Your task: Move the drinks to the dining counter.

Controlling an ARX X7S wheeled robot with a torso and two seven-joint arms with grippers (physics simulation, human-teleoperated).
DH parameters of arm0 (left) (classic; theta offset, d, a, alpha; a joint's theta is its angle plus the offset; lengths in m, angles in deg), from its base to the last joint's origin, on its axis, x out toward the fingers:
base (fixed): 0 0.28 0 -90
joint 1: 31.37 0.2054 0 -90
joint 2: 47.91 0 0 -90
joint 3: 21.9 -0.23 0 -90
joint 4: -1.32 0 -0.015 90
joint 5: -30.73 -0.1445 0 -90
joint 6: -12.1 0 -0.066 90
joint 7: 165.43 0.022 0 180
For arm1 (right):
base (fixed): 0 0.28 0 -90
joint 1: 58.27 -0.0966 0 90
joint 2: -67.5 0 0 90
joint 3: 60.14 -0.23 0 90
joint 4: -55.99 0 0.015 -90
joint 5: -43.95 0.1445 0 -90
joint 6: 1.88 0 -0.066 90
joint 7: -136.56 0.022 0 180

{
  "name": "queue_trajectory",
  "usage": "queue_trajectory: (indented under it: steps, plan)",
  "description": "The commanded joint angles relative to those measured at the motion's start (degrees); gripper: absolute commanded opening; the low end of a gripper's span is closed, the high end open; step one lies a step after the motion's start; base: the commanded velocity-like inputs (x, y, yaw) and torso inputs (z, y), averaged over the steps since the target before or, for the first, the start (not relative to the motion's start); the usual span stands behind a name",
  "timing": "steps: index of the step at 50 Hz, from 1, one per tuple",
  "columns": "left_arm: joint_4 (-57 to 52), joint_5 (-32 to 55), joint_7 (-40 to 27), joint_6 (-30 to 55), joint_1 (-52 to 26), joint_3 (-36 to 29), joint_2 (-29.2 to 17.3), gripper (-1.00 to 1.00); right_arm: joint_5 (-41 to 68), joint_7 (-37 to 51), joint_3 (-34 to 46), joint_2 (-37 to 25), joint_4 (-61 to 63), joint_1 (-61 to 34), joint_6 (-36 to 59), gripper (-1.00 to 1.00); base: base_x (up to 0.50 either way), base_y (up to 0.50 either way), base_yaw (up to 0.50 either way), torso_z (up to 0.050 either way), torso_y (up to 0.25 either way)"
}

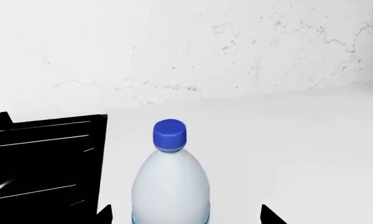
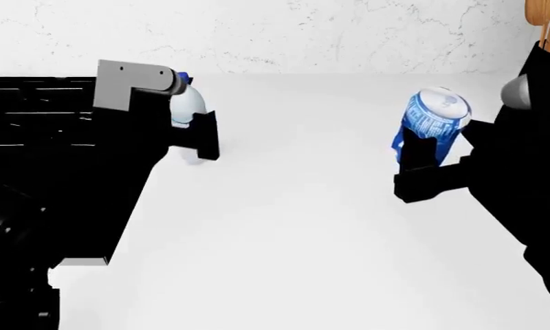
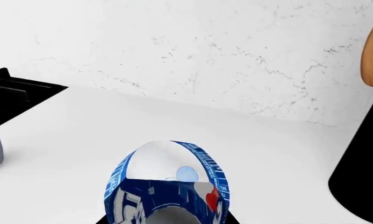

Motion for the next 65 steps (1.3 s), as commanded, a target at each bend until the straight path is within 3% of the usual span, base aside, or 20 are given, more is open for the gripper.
queue_trajectory:
  steps: [1,12,23,24,37,42,48,55,65]
  plan:
    - [8.36,-4.04,2.95,-4.41,-2.54,-3.61,1.77,1.00,0.38,0.43,-0.42,-0.95,0.78,0.19,-0.15,-1.00,0.00,0.00,0.00,0.000,0.000]
    - [17.68,-7.06,6.25,-9.13,-4.92,-5.95,3.74,1.00,0.03,-0.07,-1.84,-2.11,1.83,2.77,-1.13,-1.00,0.00,0.00,0.00,0.000,0.000]
    - [15.40,-6.53,5.59,-8.35,-4.11,-5.68,2.53,1.00,-0.16,-0.10,-1.83,-2.22,2.19,3.16,-1.60,-1.00,0.00,0.00,0.00,0.000,0.000]
    - [14.95,-7.22,4.51,-8.12,-4.01,-5.97,2.29,-1.00,-0.25,-0.11,-1.73,-2.20,2.21,3.12,-1.56,-1.00,0.00,0.00,0.00,0.000,0.000]
    - [1.00,-1.82,0.30,-4.10,0.59,-1.51,-0.48,-1.00,0.70,0.93,-2.40,-1.85,1.88,4.07,-3.61,-1.00,0.00,0.00,0.00,0.000,0.001]
    - [-13.42,5.99,-6.99,1.93,1.40,5.78,-1.45,-1.00,1.89,-0.40,-2.21,-1.42,3.46,2.85,-3.45,-1.00,0.00,0.00,0.00,0.000,0.002]
    - [-27.50,20.39,-17.67,10.95,0.20,16.04,-2.53,-1.00,-0.52,5.65,-0.18,-3.18,11.88,-0.18,-0.71,-1.00,0.00,0.00,0.00,0.000,0.000]
    - [-32.19,29.22,-24.02,12.88,1.93,23.66,-4.91,-1.00,-0.53,5.64,-1.25,-3.48,12.40,0.55,-1.61,-1.00,0.00,0.00,0.00,0.000,0.001]
    - [-32.98,28.52,-23.26,11.83,3.52,23.58,-5.50,-1.00,-2.72,4.89,1.08,-2.31,10.80,-0.40,-0.27,-1.00,-0.33,0.08,0.00,0.000,0.001]
